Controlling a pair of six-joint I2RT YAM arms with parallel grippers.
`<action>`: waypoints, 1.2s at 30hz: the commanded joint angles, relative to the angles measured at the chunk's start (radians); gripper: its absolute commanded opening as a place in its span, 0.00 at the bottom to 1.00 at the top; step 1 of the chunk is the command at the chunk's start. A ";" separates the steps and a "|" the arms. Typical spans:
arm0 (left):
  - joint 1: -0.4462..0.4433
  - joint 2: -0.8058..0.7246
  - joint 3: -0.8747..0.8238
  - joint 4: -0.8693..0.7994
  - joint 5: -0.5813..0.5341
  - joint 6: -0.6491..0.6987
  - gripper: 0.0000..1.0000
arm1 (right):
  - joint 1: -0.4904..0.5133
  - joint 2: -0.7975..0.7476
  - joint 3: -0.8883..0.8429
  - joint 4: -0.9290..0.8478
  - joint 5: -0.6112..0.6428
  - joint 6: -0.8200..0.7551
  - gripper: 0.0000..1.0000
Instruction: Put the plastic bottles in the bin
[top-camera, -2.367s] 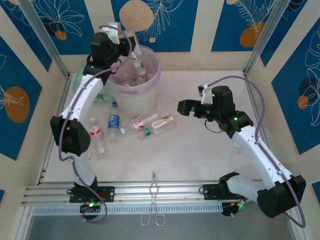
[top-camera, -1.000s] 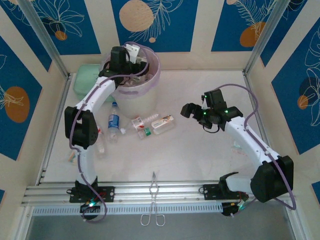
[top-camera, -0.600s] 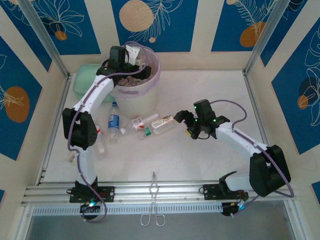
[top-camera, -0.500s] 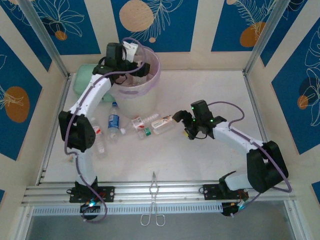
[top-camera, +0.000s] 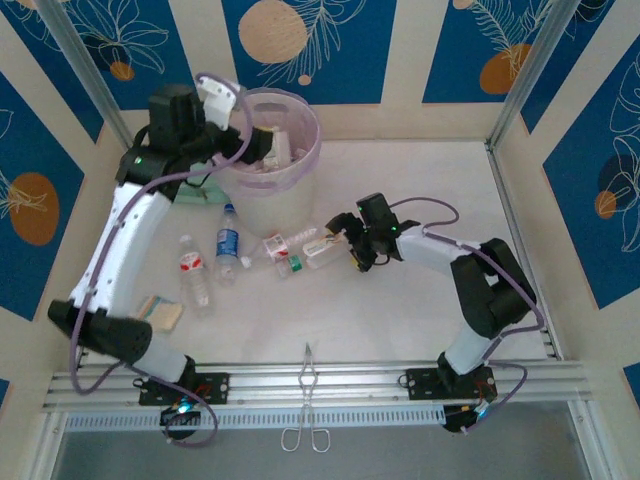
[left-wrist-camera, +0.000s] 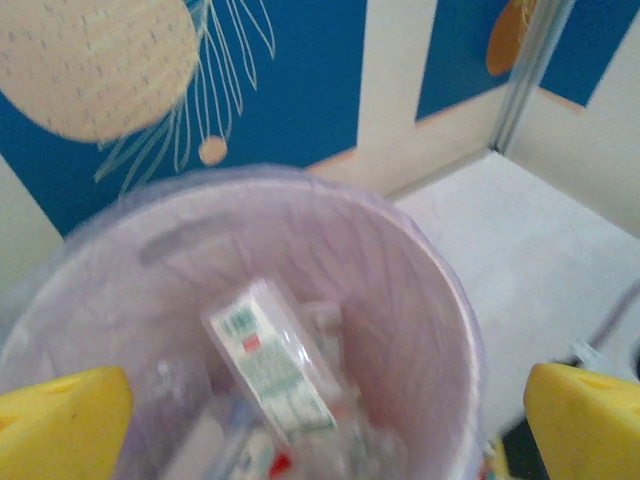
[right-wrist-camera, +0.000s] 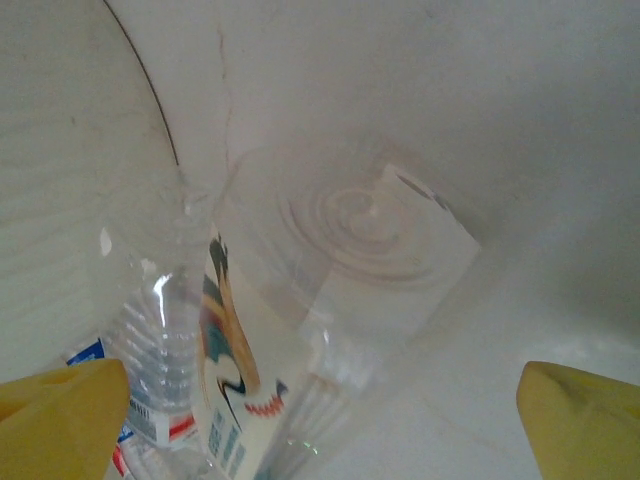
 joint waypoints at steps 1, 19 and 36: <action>0.007 -0.116 -0.131 -0.069 0.060 -0.050 1.00 | 0.008 0.049 0.052 0.031 0.004 0.006 1.00; 0.006 -0.293 -0.530 0.101 0.183 -0.398 0.99 | 0.042 0.072 0.109 -0.049 0.063 -0.064 0.61; -0.002 -0.288 -0.423 0.116 0.349 -0.554 0.99 | -0.081 -0.377 0.026 -0.255 0.022 -0.282 0.31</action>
